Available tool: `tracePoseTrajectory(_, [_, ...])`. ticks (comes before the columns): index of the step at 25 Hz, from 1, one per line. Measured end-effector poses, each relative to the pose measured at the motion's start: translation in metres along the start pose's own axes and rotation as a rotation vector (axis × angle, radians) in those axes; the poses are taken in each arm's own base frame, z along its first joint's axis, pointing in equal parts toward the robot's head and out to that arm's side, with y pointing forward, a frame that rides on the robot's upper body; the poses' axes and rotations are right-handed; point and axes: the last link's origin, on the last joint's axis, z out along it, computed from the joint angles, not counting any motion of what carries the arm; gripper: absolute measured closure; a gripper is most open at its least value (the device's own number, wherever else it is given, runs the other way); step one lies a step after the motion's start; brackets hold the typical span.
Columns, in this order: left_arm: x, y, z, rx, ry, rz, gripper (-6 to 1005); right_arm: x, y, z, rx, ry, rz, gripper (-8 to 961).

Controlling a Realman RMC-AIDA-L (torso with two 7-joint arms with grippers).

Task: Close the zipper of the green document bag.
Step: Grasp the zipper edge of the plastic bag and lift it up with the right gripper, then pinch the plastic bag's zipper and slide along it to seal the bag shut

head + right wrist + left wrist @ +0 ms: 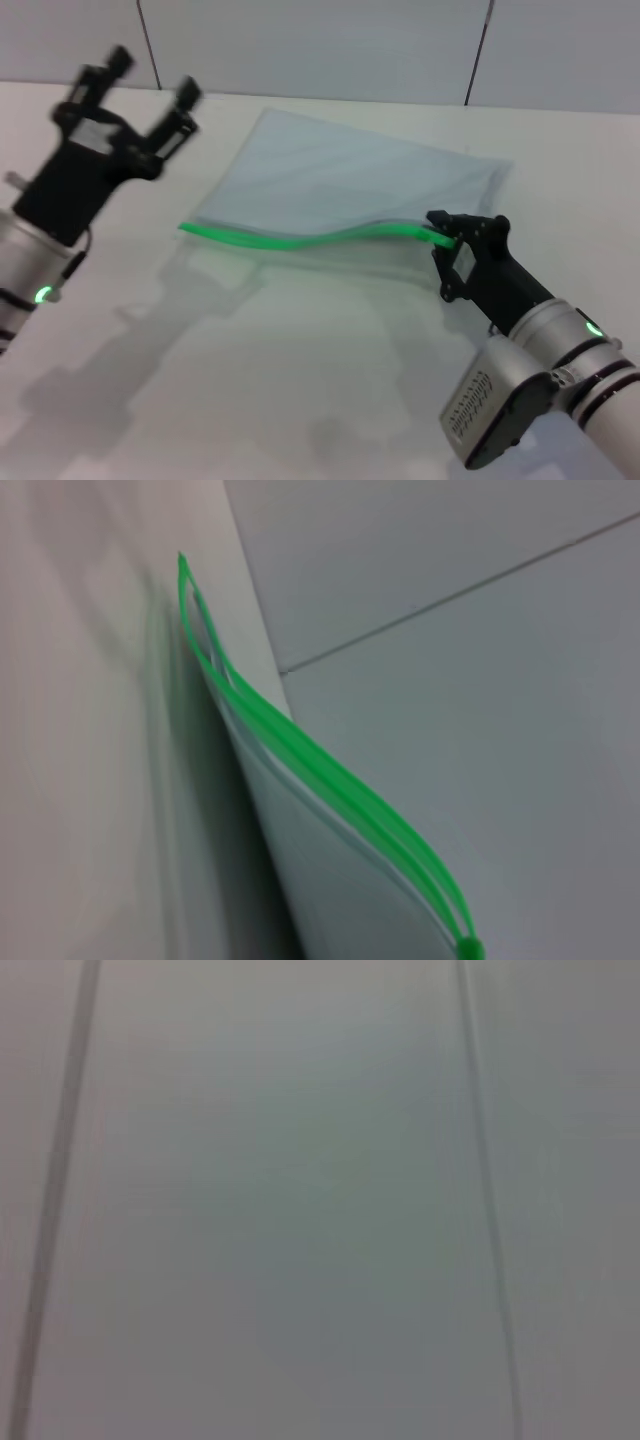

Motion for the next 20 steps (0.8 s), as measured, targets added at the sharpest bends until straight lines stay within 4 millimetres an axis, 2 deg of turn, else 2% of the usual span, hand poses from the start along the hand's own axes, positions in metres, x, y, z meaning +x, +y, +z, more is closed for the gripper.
tracePoseTrajectory(6, [-0.02, 0.017, 0.018, -0.17, -0.151, 0.086, 154, -0.01, -0.008, 0.011, 0.008, -0.038, 0.021, 906])
tracePoseTrajectory(11, [-0.033, 0.036, 0.025, -0.328, -0.224, 0.205, 155, -0.018, -0.01, 0.013, 0.007, -0.077, 0.005, 905])
tracePoseTrajectory(15, [-0.041, 0.046, 0.027, -0.416, -0.255, 0.292, 155, -0.023, -0.011, 0.016, 0.006, -0.107, -0.013, 905])
tracePoseTrajectory(20, [-0.043, 0.05, 0.027, -0.448, -0.246, 0.405, 156, -0.032, -0.011, 0.017, 0.004, -0.145, -0.033, 905])
